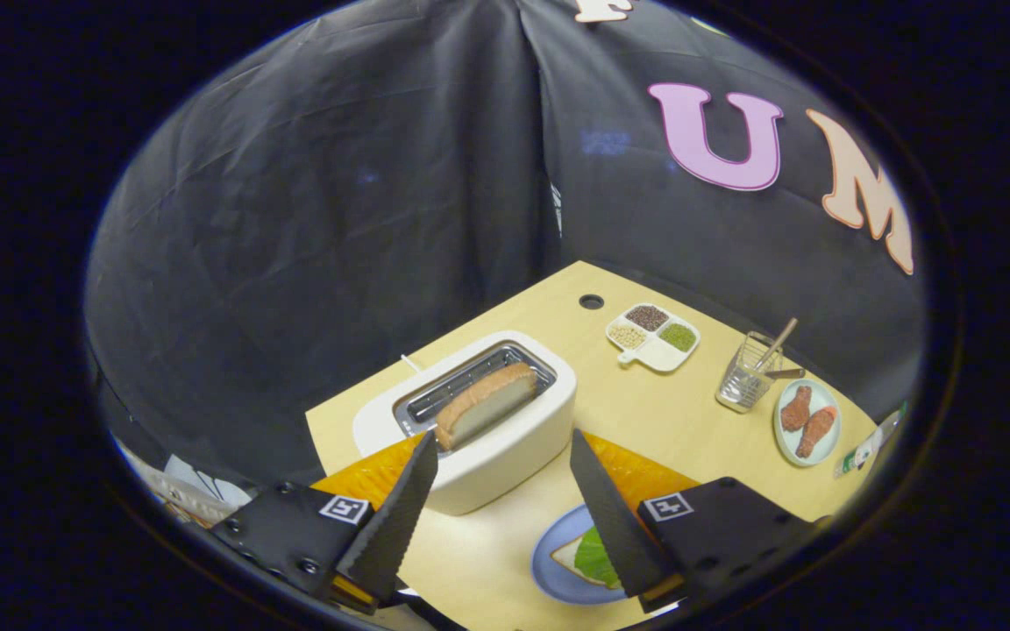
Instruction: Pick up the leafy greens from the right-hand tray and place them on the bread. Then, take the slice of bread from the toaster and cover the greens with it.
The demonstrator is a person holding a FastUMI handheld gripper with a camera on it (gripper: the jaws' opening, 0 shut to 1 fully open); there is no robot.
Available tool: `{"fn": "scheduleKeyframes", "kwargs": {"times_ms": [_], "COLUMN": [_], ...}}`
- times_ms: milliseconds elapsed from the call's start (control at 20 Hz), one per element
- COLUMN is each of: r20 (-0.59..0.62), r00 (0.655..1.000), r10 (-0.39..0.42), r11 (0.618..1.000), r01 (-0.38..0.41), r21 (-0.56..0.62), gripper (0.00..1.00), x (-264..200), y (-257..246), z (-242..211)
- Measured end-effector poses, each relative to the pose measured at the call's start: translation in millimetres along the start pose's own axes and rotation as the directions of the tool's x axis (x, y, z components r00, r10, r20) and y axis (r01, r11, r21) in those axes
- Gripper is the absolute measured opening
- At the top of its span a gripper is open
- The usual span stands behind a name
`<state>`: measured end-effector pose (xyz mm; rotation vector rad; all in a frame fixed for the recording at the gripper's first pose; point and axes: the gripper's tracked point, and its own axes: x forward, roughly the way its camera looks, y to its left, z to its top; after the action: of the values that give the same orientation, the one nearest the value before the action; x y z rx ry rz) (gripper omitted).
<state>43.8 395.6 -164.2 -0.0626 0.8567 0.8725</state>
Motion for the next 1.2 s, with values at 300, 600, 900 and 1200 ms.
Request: {"fn": "scheduleKeyframes", "kwargs": {"times_ms": [300, 600, 900, 1200], "r20": [-0.005, -0.034, -0.08, -0.074], "r00": [1.0, 0.999, 0.997, 0.997], "r10": [0.008, -0.011, -0.02, -0.014], "r11": [1.0, 0.999, 0.991, 0.979], "r01": [-0.008, 0.012, 0.031, 0.028], "r21": [0.028, 0.04, 0.132, 0.203], "gripper": [0.96, 0.94, 0.78, 0.48], "x": [21, 53, 82, 83], "y": [10, 8, 4, 4], "z": [18, 21, 17, 23]}}
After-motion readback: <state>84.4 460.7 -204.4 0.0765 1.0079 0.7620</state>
